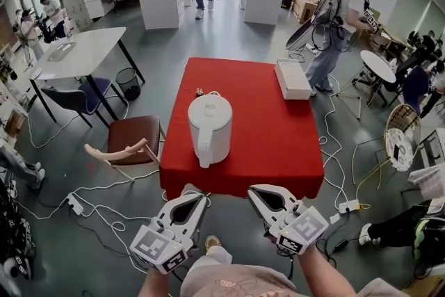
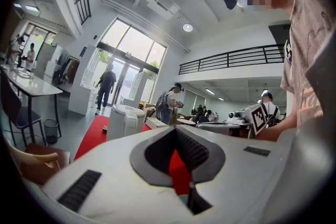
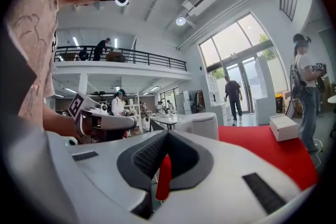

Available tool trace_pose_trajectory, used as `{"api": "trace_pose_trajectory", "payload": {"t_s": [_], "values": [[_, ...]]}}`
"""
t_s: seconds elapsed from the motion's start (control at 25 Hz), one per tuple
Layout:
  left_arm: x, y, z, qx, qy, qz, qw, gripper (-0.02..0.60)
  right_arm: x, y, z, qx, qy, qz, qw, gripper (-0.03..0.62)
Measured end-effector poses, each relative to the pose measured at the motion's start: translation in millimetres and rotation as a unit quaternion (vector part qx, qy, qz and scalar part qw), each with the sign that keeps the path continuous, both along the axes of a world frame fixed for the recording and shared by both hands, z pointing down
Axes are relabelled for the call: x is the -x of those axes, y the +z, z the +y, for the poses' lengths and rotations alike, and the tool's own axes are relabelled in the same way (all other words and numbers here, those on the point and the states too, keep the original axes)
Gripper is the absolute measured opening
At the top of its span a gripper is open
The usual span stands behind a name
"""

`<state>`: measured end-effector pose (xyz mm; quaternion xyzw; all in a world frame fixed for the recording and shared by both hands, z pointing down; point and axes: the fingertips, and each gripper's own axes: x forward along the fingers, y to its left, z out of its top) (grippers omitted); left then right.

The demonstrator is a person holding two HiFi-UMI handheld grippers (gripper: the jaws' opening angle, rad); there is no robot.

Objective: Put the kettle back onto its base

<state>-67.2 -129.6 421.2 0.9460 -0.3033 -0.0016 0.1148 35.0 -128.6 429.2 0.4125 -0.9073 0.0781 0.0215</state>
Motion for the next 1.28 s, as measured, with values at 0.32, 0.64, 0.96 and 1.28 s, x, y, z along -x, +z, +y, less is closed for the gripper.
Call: {"api": "trace_pose_trajectory", "payload": {"t_s": [0.32,0.64,0.96,1.28], "values": [[-21.1,-5.2,49.9,-0.004,-0.012,-0.002,0.9999,-0.002,-16.7,-5.1,49.9,-0.010,-0.012,-0.005,1.000,0.002],[-36.4,-6.2,103.8,-0.012,-0.046,-0.010,0.9988,-0.002,-25.7,-8.5,111.2,-0.012,-0.035,-0.017,0.999,0.002],[-46.2,-10.9,160.5,-0.015,-0.055,-0.016,0.9982,-0.002,-25.7,-13.8,171.4,-0.018,-0.067,-0.002,0.998,0.002],[-32.8,-23.8,182.9,-0.025,-0.047,-0.016,0.9985,-0.002,-14.1,-27.9,200.5,-0.024,-0.049,-0.022,0.998,0.002]]}}
